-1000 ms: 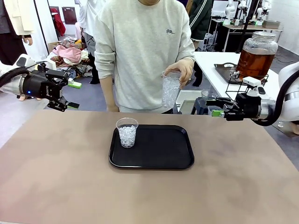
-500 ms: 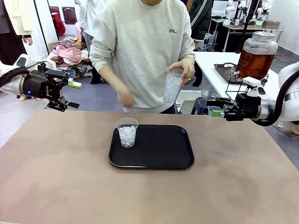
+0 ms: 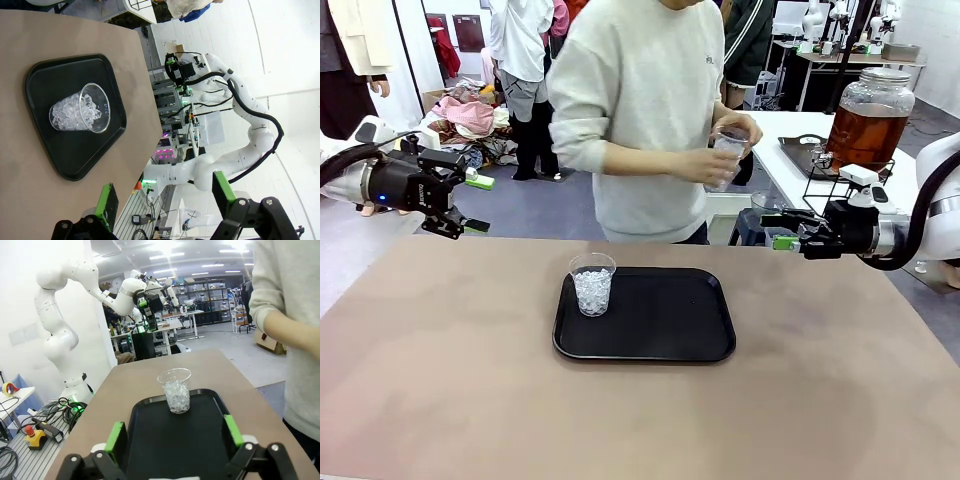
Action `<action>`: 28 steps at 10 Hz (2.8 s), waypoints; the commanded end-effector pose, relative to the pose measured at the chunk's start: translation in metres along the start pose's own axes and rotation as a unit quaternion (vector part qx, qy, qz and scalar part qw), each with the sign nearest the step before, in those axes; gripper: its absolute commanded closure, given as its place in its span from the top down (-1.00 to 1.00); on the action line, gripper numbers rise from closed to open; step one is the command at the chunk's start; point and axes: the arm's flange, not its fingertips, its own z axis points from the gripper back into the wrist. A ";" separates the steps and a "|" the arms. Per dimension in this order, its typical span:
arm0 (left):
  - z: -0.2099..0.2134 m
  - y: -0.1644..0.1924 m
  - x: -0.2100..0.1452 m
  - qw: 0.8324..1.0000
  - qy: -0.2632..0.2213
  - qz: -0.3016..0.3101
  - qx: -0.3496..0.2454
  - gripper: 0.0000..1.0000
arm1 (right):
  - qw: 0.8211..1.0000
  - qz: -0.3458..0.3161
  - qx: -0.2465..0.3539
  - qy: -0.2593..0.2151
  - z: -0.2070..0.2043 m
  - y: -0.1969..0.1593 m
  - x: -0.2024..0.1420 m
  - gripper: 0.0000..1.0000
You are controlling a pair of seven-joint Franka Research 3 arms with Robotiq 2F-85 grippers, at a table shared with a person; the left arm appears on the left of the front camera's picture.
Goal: Pour the drink into the iced cup.
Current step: Pick up the iced cup indicated by the human and present it to them.
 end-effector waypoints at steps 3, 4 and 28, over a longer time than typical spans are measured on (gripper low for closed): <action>0.000 -0.002 0.000 1.000 -0.003 -0.003 0.001 1.00 | 1.000 -0.006 -0.002 0.003 0.000 -0.001 0.003 1.00; 0.000 -0.002 0.000 1.000 -0.003 -0.003 0.001 1.00 | 1.000 -0.006 -0.002 0.003 0.000 -0.001 0.003 1.00; 0.000 -0.002 0.000 1.000 -0.003 -0.003 0.001 1.00 | 1.000 -0.006 -0.002 0.003 0.000 -0.001 0.003 1.00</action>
